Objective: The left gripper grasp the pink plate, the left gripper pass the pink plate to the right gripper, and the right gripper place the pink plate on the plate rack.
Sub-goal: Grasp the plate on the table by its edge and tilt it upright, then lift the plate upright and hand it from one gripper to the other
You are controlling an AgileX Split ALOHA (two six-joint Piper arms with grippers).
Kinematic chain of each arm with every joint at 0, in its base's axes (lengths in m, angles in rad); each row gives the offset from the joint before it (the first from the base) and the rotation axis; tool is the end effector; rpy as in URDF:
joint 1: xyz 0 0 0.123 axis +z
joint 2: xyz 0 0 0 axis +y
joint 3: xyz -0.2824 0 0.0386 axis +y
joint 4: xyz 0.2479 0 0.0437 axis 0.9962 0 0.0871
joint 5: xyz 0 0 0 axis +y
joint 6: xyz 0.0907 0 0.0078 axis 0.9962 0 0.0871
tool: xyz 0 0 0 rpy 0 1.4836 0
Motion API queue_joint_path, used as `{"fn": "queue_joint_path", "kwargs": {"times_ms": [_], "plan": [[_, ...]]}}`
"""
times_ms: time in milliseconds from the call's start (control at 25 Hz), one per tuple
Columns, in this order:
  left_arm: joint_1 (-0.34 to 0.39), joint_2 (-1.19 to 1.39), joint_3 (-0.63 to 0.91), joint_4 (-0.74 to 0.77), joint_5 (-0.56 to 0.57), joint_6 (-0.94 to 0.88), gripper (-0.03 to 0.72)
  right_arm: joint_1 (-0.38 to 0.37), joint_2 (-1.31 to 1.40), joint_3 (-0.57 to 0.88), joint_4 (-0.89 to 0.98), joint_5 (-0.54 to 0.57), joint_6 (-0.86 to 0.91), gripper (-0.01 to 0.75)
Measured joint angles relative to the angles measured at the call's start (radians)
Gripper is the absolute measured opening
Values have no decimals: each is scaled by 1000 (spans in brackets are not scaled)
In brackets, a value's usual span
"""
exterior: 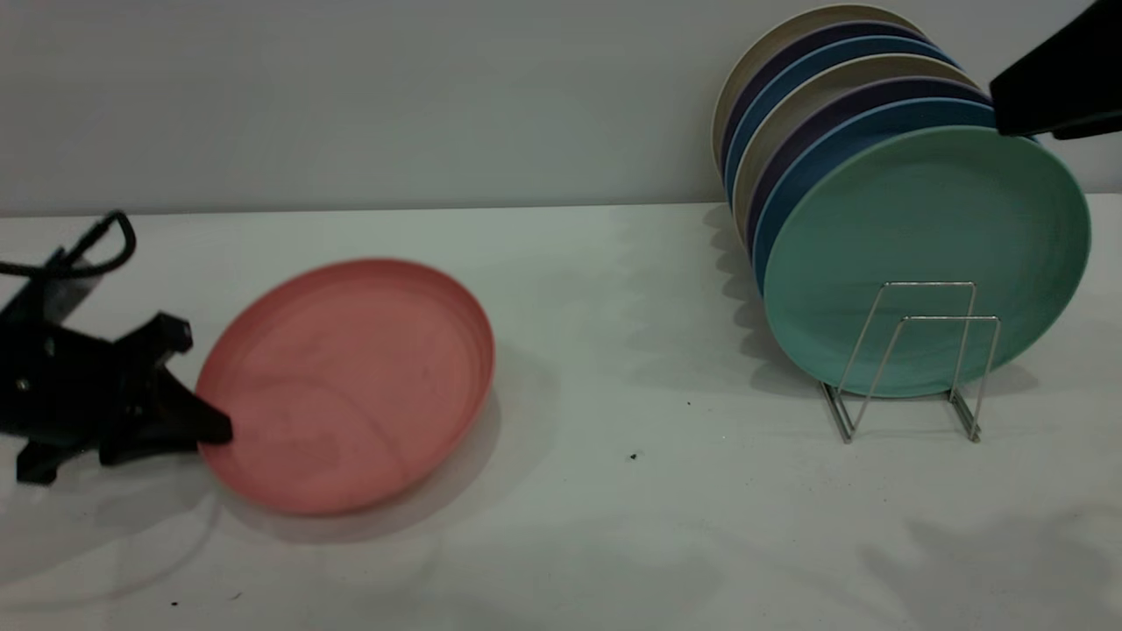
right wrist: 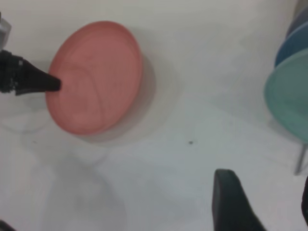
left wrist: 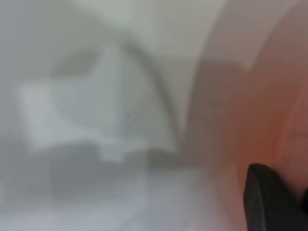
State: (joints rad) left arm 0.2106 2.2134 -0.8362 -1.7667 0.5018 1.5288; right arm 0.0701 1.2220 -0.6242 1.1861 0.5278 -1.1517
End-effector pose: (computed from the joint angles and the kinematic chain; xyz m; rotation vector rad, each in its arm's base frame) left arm 0.3229 0.0250 0.0168 -0.5045 2.6451 -0.6884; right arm 0.2258 0.0586 0.2447 -0.3503 2.2344 0.5824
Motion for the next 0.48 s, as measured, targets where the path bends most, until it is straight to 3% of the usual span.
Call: {"fn": "queue_joint_path", "kwargs": {"times_ms": [160, 480], "plan": [[-16, -64, 0, 2, 23, 13, 14, 0, 86, 0, 70, 29, -33, 377], [-99, -172, 0, 10, 24, 58, 14, 0, 310, -4, 424, 101, -357, 377]]}}
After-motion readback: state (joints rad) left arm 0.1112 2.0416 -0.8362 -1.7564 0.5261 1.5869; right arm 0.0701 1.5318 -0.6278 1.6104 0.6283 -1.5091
